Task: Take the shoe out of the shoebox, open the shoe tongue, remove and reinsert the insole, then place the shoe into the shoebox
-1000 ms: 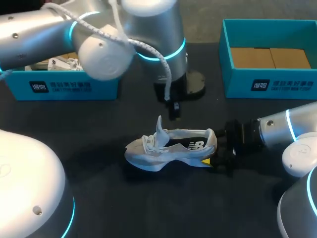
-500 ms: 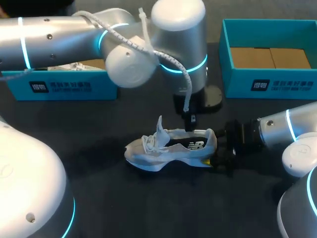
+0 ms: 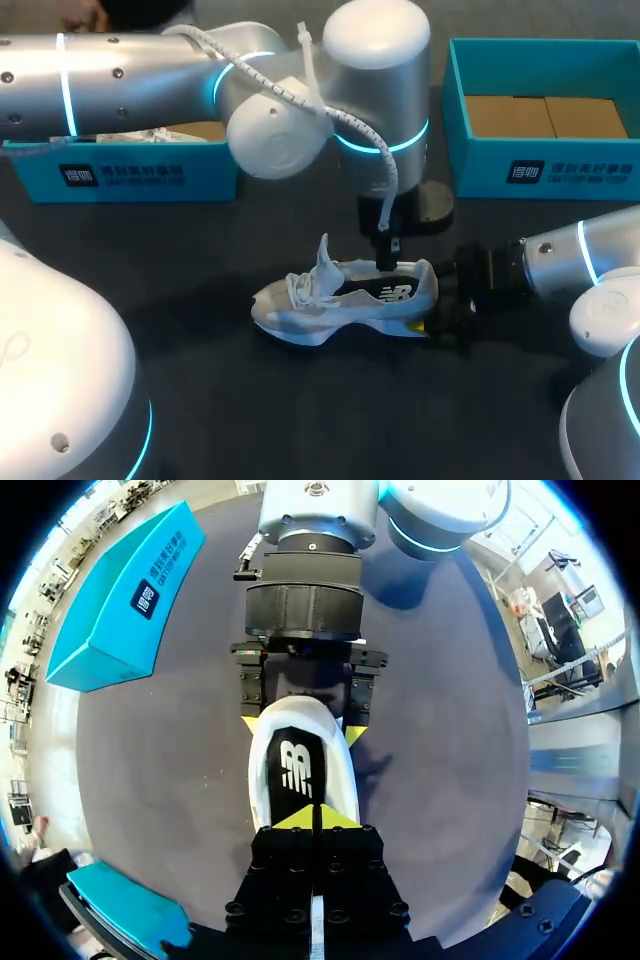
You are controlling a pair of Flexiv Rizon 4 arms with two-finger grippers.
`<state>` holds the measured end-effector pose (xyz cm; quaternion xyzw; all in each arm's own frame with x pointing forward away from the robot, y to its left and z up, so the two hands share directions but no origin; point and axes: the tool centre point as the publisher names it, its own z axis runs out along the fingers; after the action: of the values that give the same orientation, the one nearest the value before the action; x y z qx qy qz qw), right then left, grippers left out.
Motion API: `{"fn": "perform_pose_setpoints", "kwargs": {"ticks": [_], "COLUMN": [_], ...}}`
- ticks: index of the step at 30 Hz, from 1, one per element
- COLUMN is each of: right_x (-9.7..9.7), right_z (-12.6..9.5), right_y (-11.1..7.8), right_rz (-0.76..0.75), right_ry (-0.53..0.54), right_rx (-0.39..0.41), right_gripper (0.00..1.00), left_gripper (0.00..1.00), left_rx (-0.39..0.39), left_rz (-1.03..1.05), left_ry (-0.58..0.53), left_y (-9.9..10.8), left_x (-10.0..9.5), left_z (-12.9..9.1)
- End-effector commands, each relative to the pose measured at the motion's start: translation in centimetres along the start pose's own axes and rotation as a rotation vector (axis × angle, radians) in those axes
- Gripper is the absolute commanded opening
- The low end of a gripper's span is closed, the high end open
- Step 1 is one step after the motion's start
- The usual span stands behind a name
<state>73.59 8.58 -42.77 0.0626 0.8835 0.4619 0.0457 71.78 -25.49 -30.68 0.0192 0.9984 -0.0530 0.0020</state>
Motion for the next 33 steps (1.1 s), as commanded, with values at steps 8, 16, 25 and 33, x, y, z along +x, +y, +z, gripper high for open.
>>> {"fn": "perform_pose_setpoints", "kwargs": {"ticks": [8,16,25,33], "right_x": [0.1,0.1,0.1,0.1], "right_z": [0.1,0.1,0.1,0.1], "right_y": [0.2,0.2,0.2,0.2], "right_rz": [0.001,0.001,0.001,0.001], "right_ry": [-0.001,-0.001,-0.001,-0.001], "right_rx": [0.007,0.007,0.007,0.007], "right_gripper": [0.0,0.0,0.0,0.0], "left_gripper": [0.0,0.0,0.0,0.0], "left_rx": [-0.026,-0.042,-0.047,-0.053], "left_rz": [0.028,0.034,0.045,0.048], "left_ry": [0.049,0.118,0.156,0.189], "left_y": [0.1,1.0,0.6,0.5], "left_x": [0.1,0.0,-0.3,-0.2], "left_z": [1.5,4.4,6.5,7.7]}}
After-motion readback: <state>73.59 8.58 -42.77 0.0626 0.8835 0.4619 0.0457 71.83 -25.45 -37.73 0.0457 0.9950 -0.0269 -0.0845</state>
